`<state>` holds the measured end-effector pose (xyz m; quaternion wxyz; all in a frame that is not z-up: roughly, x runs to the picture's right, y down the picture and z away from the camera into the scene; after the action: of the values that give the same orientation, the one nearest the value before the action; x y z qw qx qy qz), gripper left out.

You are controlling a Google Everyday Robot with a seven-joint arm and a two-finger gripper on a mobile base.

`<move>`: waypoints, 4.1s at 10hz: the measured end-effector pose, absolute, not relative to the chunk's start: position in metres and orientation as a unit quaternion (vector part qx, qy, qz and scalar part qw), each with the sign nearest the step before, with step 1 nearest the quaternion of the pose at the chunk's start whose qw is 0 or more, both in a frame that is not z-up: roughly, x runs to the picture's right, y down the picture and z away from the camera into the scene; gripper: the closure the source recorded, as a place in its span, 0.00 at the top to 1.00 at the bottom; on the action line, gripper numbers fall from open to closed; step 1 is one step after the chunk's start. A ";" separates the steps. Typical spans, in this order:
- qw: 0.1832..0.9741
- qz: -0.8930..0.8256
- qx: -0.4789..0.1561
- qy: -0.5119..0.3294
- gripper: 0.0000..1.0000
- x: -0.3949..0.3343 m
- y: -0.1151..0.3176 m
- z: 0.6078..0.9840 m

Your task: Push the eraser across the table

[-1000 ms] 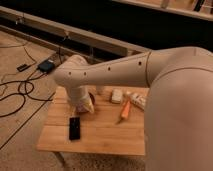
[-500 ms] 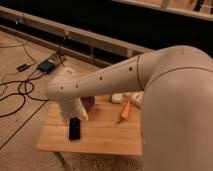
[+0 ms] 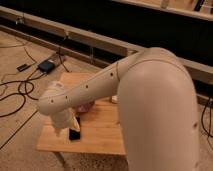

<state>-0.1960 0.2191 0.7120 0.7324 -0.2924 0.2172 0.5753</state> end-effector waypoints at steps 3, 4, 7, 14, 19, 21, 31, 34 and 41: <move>0.737 0.568 -0.300 0.209 0.65 -0.222 0.228 0.730; 0.738 0.567 -0.303 0.204 0.65 -0.232 0.229 0.736; 0.740 0.563 -0.314 0.193 0.65 -0.254 0.231 0.754; 0.738 0.556 -0.335 0.181 0.65 -0.284 0.233 0.796; 0.727 0.573 -0.326 0.191 0.65 -0.266 0.222 0.824; 0.721 0.581 -0.321 0.198 0.65 -0.255 0.220 0.831; 0.677 0.634 -0.289 0.237 0.65 -0.154 0.214 0.828; 0.654 0.654 -0.283 0.255 0.65 -0.117 0.219 0.823; 0.645 0.667 -0.265 0.262 0.65 -0.072 0.213 0.796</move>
<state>-0.0720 0.2130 0.7965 0.6452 -0.2655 0.2625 0.6666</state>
